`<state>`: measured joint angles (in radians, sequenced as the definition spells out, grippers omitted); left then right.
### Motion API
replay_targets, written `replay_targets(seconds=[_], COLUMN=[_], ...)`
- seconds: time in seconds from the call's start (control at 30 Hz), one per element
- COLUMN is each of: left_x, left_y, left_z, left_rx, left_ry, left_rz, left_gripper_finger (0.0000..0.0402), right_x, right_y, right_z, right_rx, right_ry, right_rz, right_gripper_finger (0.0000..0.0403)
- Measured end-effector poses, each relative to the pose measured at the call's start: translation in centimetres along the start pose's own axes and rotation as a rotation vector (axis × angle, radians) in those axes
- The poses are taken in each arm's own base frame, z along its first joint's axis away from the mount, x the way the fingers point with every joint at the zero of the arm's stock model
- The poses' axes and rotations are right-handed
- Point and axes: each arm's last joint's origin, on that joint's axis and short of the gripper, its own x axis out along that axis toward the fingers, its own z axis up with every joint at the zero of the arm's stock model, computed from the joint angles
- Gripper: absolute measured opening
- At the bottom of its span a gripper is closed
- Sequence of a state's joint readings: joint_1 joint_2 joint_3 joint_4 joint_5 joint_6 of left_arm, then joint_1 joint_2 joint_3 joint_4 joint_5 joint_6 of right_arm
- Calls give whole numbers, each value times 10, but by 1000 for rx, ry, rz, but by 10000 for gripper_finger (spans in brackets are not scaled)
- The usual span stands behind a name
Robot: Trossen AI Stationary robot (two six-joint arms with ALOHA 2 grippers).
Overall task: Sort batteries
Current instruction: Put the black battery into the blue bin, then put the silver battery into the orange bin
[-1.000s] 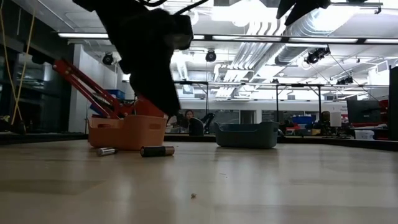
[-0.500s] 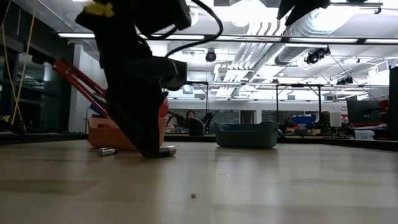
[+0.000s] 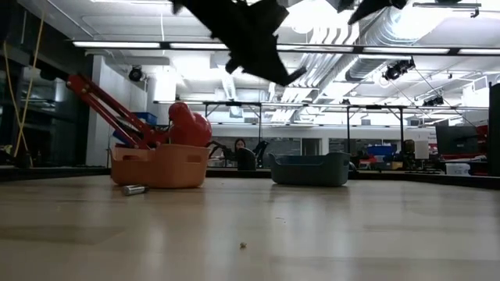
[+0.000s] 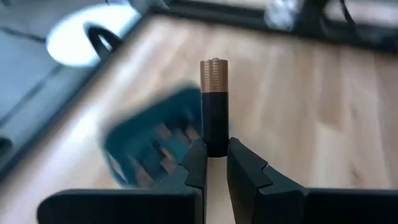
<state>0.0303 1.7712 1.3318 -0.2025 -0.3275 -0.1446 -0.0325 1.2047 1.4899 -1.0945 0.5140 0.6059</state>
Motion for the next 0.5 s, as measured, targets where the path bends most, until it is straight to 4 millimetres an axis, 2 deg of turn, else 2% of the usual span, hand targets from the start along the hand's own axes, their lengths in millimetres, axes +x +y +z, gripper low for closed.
replay_targets(seconds=[0.07,0.13,0.2,0.3,0.43,0.5], left_x=[15,38,58,73,88,88], left_y=[29,54,70,77,73,69], left_z=[12,10,6,14,7,6], left_rx=[-12,-20,-29,-38,-12,11], left_ry=[-24,17,55,42,96,106], left_rz=[9,12,-17,-120,-168,-172], left_gripper_finger=[23,23,23,35,100,134], right_x=[0,-1,-1,-1,-1,-1], right_y=[3,5,7,8,9,8], right_z=[4,8,11,14,15,15], right_rx=[42,68,92,124,144,157], right_ry=[-39,-74,-99,-130,-141,-148], right_rz=[27,52,70,83,83,74], right_gripper_finger=[204,204,204,204,204,204])
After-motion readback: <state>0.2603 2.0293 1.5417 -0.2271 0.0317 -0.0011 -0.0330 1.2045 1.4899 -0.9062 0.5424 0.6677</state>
